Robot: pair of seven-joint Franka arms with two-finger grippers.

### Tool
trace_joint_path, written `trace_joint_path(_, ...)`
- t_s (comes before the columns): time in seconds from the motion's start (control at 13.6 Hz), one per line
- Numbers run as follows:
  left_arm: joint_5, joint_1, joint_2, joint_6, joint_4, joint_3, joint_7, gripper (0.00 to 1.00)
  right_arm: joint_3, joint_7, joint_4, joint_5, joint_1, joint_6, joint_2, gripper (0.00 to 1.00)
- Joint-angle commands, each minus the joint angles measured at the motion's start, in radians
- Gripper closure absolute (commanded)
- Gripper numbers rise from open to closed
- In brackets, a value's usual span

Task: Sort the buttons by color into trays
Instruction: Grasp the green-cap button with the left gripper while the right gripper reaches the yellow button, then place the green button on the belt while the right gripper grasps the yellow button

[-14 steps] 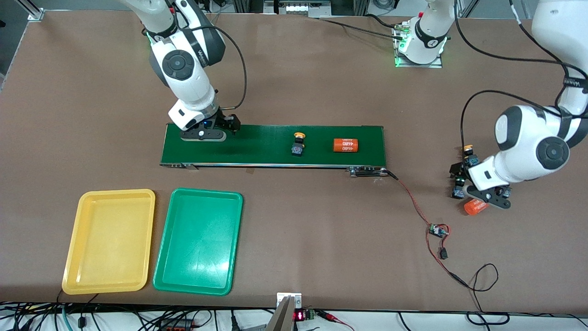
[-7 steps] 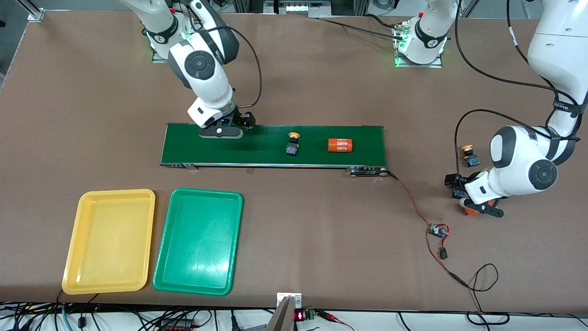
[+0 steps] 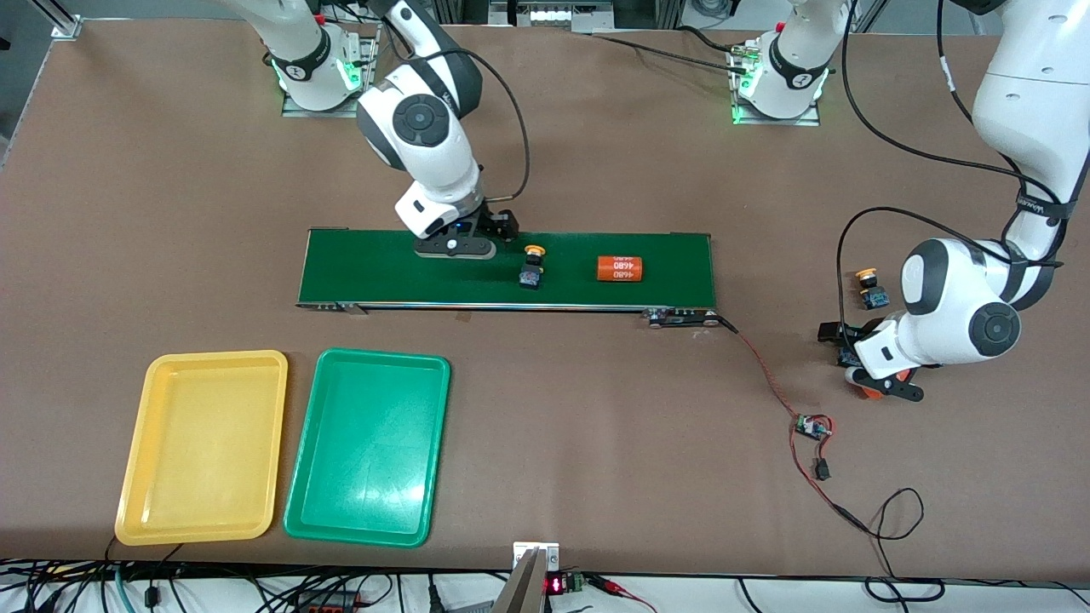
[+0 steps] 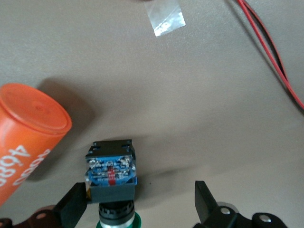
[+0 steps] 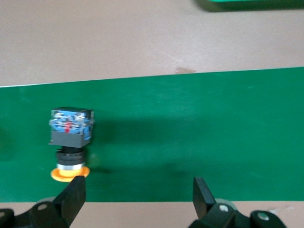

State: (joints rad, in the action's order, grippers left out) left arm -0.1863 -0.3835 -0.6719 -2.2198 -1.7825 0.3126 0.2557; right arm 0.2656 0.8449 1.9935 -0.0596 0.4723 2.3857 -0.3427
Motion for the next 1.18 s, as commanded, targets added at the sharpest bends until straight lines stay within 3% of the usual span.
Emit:
trace_joint_path(0.0,0.007,0.002,-0.011,-0.012,0.011,-0.023,0.022,0.26,0.001,0.078,-0.047,-0.026,0.019,-0.003,-0.036,0.0)
trace_joint_path(0.07,0.007,0.003,-0.009,-0.011,0.006,-0.024,0.026,0.53,0.001,0.08,-0.048,-0.037,0.02,-0.003,-0.041,0.0)
trace_joint_path(0.15,0.007,0.006,-0.006,-0.011,0.003,-0.024,0.028,0.74,0.001,0.077,-0.05,-0.039,0.02,-0.003,-0.044,0.0)
trace_joint_path(0.22,0.007,0.009,-0.002,-0.011,0.003,-0.024,0.034,0.92,0.001,0.068,-0.05,-0.066,0.019,-0.002,-0.048,0.0)
trace_joint_path(0.3,0.007,0.011,0.0,-0.012,0.005,-0.024,0.046,1.0,0.001,0.048,-0.05,-0.107,0.017,-0.002,-0.048,0.0)
trace_joint_path(0.52,0.007,0.015,0.043,0.0,0.003,-0.021,0.086,1.0,0.001,0.048,-0.051,-0.128,0.017,0.0,-0.065,0.0)
trace_joint_path(0.74,0.025,0.076,0.147,0.11,-0.037,0.0,0.08,1.0,0.001,0.059,-0.051,-0.124,0.016,0.001,-0.07,0.0)
trace_joint_path(1.11,0.218,0.225,0.302,0.144,-0.156,0.042,-0.002,1.0,0.001,0.059,-0.051,-0.123,0.017,0.042,-0.084,0.0)
